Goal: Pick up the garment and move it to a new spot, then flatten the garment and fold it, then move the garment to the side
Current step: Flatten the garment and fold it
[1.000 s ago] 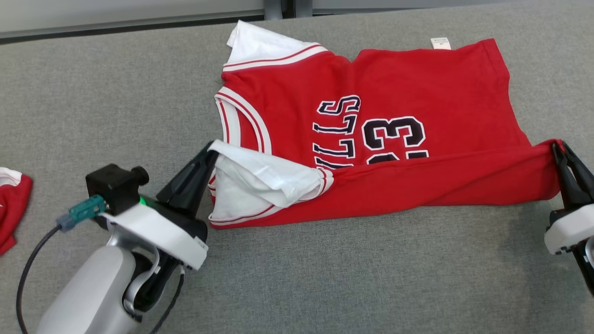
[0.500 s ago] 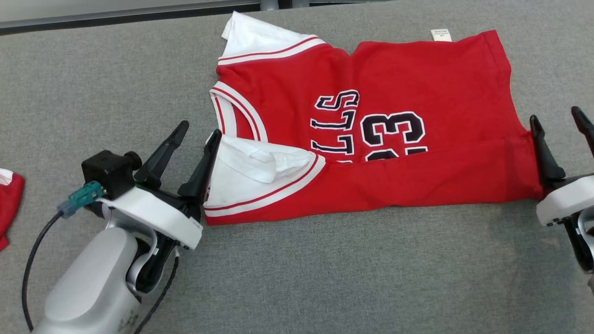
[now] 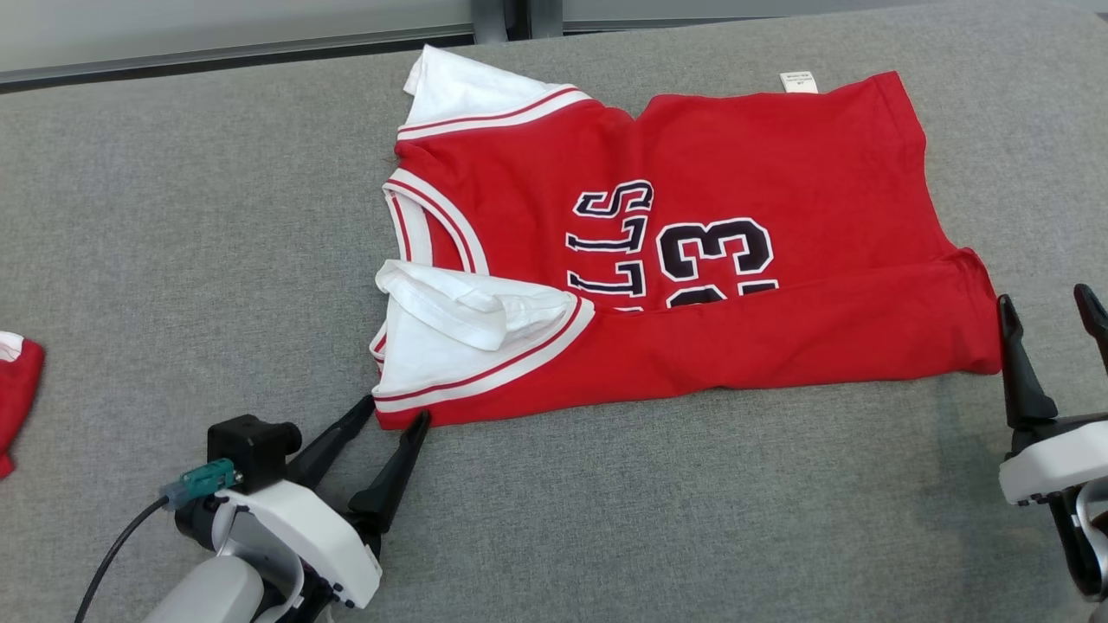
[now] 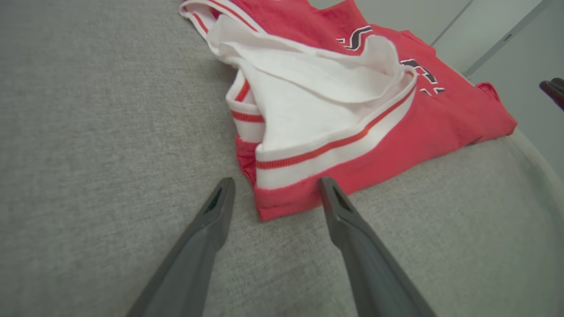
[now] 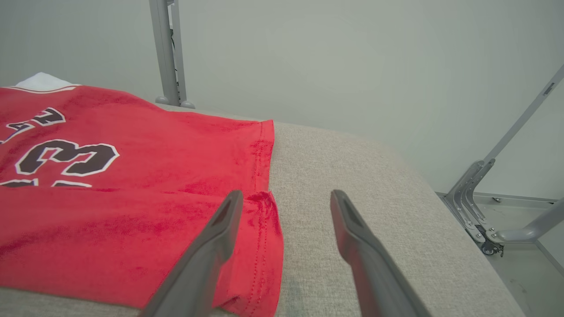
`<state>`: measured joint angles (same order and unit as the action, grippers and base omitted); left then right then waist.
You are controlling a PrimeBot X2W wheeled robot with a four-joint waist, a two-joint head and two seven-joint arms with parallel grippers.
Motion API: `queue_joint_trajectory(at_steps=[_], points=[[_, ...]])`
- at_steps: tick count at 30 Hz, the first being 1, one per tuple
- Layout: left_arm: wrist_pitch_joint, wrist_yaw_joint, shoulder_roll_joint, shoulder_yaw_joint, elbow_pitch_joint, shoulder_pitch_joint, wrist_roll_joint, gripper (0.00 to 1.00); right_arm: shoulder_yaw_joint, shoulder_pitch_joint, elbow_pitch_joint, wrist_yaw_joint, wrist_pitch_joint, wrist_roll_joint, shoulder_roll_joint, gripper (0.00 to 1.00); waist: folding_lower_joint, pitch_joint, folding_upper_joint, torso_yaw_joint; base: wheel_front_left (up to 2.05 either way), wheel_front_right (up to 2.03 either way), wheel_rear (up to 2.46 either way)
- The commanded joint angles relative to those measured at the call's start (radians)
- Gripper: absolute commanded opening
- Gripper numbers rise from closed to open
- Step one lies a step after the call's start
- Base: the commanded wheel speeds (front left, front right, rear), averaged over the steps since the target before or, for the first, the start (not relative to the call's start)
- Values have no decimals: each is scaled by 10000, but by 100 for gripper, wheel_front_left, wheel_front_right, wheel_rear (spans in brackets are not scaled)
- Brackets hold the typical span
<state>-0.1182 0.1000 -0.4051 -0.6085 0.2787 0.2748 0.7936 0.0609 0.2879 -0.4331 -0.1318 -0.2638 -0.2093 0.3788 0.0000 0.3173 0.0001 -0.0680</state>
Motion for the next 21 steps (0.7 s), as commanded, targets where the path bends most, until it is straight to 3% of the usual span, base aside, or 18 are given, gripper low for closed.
queue_joint_trajectory(at_steps=[1, 5, 6, 8, 18, 19, 20, 21], points=[[57, -3, -66, 6, 87, 155, 6, 100, 11, -40, 13, 21, -9, -52, -14, 100, 0, 21, -1, -10, 0, 0, 0], [525, -54, -60, -126, 578, 452, 7, 100, 595, 49, -404, 21, -10, -421, -29, 100, 0, 127, -1, -91, 0, 0, 0], [543, -23, -58, -139, 658, 517, 37, 85, 808, 119, -590, 21, -9, -586, -46, 100, 0, 153, -1, -116, 0, 0, 0], [543, 34, -79, -166, 759, 600, 76, 0, 1224, 285, -1015, 21, 78, -931, -16, 100, 0, 189, -1, -153, 0, 0, 0], [579, 250, -325, -472, 751, 758, 415, 0, 2423, 1294, -2986, 21, 168, -2450, -12, 100, 0, 282, -1, -20, 0, 0, 0], [572, 261, -340, -518, 724, 769, 412, 0, 2644, 1341, -3095, 20, 162, -2546, 4, 79, 0, 269, -1, 11, 0, 0, 0], [571, 271, -348, -569, 691, 767, 419, 0, 2867, 1353, -3177, 14, 156, -2647, 42, 2, 0, 250, -1, 48, 0, 0, 0], [562, 282, -359, -610, 640, 763, 446, 0, 3075, 1343, -3236, 14, 162, -2770, 105, 0, 0, 222, -1, 94, 0, 0, 0]])
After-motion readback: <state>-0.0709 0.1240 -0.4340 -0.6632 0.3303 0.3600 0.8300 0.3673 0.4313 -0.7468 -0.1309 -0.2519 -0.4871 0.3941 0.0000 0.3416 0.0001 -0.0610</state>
